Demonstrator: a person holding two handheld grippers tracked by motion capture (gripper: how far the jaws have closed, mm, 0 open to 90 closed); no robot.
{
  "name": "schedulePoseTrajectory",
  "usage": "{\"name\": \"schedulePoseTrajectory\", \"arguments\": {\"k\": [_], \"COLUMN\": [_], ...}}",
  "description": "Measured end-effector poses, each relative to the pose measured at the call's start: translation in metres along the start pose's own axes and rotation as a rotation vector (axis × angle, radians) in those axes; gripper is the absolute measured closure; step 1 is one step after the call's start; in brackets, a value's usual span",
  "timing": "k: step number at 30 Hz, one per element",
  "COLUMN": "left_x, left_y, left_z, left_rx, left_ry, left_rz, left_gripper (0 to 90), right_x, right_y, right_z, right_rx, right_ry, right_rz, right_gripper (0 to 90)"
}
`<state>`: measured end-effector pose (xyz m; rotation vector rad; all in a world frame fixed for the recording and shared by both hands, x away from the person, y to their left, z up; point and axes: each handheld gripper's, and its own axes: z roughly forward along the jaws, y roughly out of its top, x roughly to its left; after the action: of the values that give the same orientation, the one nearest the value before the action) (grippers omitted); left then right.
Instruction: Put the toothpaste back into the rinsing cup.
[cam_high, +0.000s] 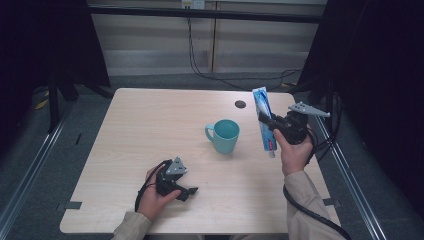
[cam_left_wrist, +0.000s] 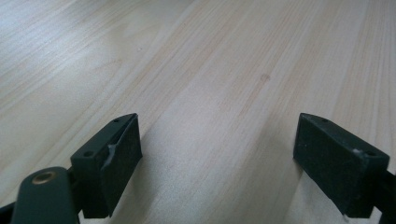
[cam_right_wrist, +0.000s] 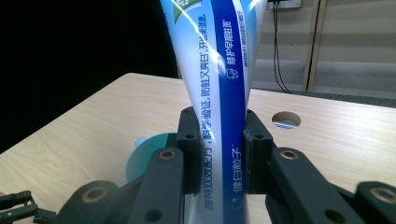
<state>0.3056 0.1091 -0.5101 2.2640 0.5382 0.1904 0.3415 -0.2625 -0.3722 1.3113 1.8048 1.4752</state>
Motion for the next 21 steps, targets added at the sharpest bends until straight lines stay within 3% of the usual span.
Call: {"name": "schedulePoseTrajectory", "arguments": {"k": [21], "left_x": [0.000], "left_y": [0.000], "left_z": [0.000], "left_rx": [-0.002], "left_ry": [0.000], "left_rz": [-0.001], "left_gripper": [14.8], "right_x": [0.011], "right_y": [0.015], "right_z": [0.019], "right_rx": [-0.033], "right_ry": [0.020], "right_rz": [-0.022], "right_gripper": [73.7]}}
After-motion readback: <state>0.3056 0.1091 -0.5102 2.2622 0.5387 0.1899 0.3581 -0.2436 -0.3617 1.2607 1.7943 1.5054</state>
